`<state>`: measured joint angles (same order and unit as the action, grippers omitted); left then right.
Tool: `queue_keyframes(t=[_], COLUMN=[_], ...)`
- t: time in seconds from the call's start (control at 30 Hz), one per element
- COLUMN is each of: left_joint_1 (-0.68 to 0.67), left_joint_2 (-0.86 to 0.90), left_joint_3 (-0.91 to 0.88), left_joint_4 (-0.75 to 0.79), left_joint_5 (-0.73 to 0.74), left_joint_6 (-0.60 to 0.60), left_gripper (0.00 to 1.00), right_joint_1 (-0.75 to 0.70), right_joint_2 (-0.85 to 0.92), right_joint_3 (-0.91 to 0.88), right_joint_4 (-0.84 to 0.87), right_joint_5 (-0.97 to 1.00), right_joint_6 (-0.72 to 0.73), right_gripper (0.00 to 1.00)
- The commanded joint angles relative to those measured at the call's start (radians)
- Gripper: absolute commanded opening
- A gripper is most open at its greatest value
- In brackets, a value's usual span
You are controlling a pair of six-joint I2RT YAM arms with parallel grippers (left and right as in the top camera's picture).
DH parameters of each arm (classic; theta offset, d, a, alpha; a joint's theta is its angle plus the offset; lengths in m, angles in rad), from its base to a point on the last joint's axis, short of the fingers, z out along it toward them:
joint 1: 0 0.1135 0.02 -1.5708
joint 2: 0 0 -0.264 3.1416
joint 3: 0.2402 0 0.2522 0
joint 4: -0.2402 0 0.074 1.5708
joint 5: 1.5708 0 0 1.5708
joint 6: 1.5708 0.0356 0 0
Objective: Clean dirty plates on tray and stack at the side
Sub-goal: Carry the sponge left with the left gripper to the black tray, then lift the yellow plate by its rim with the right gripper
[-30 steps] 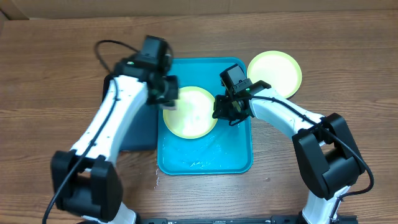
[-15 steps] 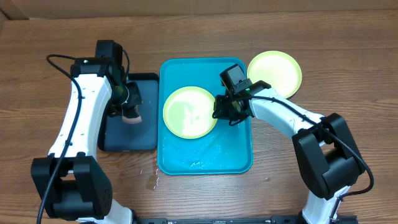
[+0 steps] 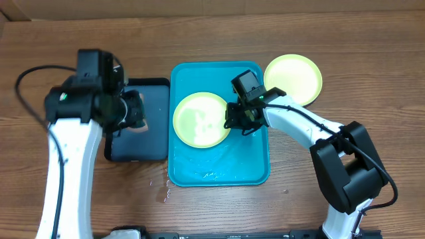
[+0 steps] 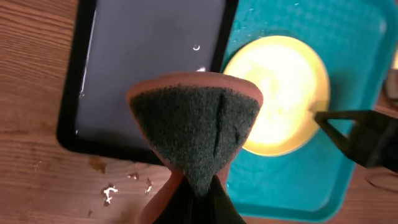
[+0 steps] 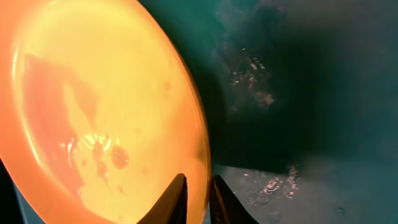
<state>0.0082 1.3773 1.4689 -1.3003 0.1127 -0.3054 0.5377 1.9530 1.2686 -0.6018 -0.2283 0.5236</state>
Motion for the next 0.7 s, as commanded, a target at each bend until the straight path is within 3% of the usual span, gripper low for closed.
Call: queue_keyframes(t=[0.0,0.67], left_joint_1=[-0.002,-0.003], left_joint_2=[-0.068,-0.175], left_joint_3=[0.019,0.016], left_joint_4=[-0.021,-0.116], left_joint_5=[0.014,0.019], left_joint_6=[0.039,0.06], left_gripper=[0.04,0.04], right_joint_1=[0.02,0.03], right_joint_2=[-0.011,-0.011], right_joint_3=[-0.006,-0.017], right_joint_4=[0.007,0.008], right_joint_5=[0.023,0.105], right_joint_6=[0.003,0.053], right_gripper=[0.15,0.16])
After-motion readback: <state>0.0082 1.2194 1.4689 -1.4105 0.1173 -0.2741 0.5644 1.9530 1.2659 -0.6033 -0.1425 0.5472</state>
